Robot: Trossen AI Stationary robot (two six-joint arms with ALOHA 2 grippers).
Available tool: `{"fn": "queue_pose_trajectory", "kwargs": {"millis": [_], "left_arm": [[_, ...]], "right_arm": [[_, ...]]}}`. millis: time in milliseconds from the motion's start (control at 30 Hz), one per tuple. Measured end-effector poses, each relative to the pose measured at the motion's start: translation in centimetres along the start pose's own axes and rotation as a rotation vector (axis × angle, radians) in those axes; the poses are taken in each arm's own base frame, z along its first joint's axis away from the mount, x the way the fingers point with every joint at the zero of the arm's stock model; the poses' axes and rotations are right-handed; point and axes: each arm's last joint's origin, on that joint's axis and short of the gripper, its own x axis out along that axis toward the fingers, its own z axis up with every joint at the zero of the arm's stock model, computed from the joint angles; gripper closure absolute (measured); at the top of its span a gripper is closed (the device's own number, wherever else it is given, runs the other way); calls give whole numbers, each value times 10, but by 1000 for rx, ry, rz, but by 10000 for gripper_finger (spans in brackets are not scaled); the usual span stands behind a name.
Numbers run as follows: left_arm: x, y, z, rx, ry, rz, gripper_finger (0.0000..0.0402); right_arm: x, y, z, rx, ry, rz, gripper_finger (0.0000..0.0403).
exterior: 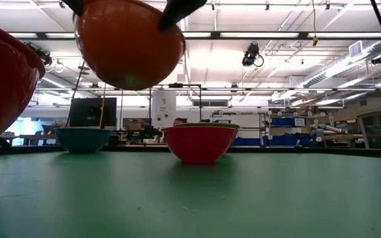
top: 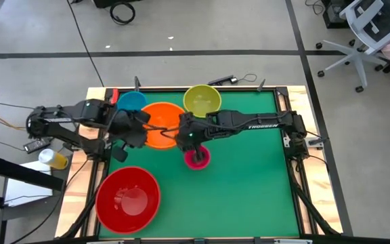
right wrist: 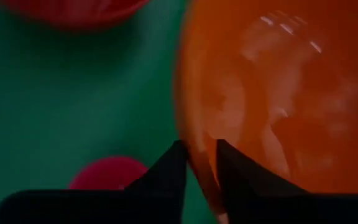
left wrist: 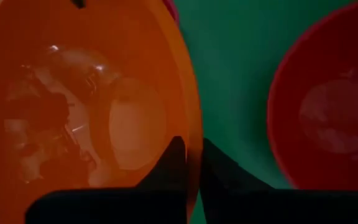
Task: Nest bowls inside each other
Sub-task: Stack the orange bowl into the top of the red bowl
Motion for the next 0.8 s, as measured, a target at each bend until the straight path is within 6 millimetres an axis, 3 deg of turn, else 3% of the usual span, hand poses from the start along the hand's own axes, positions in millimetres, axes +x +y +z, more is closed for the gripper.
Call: {"fn": "queue_pose_trajectory", "kwargs": {"millis": [200,333,533,800], "left_arm": [[-27,-37,-17,-134,5,-28,391],[-36,-70,-18,-99,-3,-127,393],[-44,-123,-14,82,-19,-265,394],[-31,-177,-4,202,32,-234,394]], "right_arm": [[-39,-17,-3,316,-75,-10,196],[-67,-30,-7,452,-116,-114,148],[-103,-52,-19,581,-177,-237,140],[-107,-58,-26,634,-148,-290,151]]}}
